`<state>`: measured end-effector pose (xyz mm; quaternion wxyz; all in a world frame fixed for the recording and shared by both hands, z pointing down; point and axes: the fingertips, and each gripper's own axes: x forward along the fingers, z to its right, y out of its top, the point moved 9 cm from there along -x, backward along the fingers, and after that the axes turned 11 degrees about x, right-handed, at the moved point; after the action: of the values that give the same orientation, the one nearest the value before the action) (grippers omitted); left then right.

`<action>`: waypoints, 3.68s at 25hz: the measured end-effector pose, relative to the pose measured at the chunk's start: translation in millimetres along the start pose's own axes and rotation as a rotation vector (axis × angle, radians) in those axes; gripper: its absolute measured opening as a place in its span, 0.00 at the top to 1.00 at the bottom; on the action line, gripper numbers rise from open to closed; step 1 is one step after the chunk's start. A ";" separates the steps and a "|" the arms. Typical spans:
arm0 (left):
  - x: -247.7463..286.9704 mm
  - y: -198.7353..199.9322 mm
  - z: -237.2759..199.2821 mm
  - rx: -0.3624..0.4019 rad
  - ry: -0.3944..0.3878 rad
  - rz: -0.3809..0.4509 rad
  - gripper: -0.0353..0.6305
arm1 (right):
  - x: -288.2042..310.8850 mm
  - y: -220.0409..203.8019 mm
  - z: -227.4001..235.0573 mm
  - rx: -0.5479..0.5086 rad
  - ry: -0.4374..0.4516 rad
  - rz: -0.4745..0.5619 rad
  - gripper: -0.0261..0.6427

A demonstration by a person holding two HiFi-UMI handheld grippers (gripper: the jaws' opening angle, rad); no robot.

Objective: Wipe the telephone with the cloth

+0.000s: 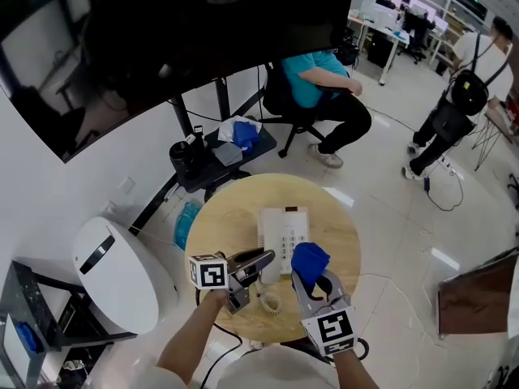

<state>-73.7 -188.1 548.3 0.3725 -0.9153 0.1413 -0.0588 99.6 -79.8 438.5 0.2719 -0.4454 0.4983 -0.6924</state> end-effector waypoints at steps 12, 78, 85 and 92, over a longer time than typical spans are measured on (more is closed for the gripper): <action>-7.4 10.7 78.2 0.190 -0.068 0.018 0.83 | -20.3 22.1 -25.8 -0.042 0.029 0.094 0.87; -40.9 31.3 130.5 0.230 -0.018 0.206 0.83 | -34.2 44.1 -54.0 -0.063 0.055 0.219 0.87; -43.6 35.7 127.0 0.226 -0.004 0.213 0.83 | -34.7 32.8 -65.4 -0.052 0.082 0.193 0.87; -44.5 40.6 123.7 0.233 0.016 0.220 0.83 | -34.0 15.3 -73.2 -0.024 0.099 0.158 0.87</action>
<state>-98.5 -120.0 431.3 0.4793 -0.8444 0.2358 -0.0410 49.1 -24.5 404.7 0.2954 -0.3730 0.5532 -0.6838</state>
